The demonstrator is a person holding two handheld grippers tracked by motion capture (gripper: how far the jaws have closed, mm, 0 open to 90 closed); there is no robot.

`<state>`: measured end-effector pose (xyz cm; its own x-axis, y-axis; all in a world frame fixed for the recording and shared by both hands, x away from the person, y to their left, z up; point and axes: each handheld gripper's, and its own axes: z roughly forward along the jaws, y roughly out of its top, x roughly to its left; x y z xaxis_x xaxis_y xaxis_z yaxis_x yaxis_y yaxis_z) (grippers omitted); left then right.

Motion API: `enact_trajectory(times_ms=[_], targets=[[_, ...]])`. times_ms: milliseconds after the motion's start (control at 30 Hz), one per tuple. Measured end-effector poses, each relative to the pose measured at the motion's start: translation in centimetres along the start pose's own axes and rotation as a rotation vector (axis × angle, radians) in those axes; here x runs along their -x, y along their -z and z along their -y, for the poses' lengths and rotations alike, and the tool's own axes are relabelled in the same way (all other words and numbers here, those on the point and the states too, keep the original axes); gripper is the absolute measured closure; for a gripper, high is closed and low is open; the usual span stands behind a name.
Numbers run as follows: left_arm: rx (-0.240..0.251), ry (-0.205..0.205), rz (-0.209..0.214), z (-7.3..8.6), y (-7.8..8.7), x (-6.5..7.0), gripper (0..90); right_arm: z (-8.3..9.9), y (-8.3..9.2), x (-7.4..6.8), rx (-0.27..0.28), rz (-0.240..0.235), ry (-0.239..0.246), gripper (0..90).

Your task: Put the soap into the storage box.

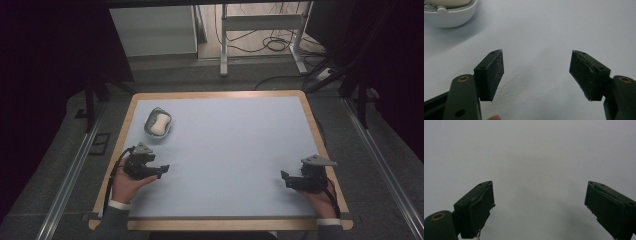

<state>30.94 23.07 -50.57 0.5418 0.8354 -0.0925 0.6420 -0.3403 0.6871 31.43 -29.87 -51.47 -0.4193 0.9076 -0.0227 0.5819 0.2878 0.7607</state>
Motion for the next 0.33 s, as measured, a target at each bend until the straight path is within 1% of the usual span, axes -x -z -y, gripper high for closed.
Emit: enact_trajectory(times_ms=[100, 333], targets=[[0.016, 0.015, 0.005, 0.26, 0.19, -0.11, 28.1, -0.01, 0.06, -0.03, 0.001, 0.001, 0.0, 8.6], [0.031, 0.02, 0.004, 0.56, 0.34, 0.0, 28.2, -0.13, 0.1, -0.37, 0.012, -0.005, 0.014, 8.6]])
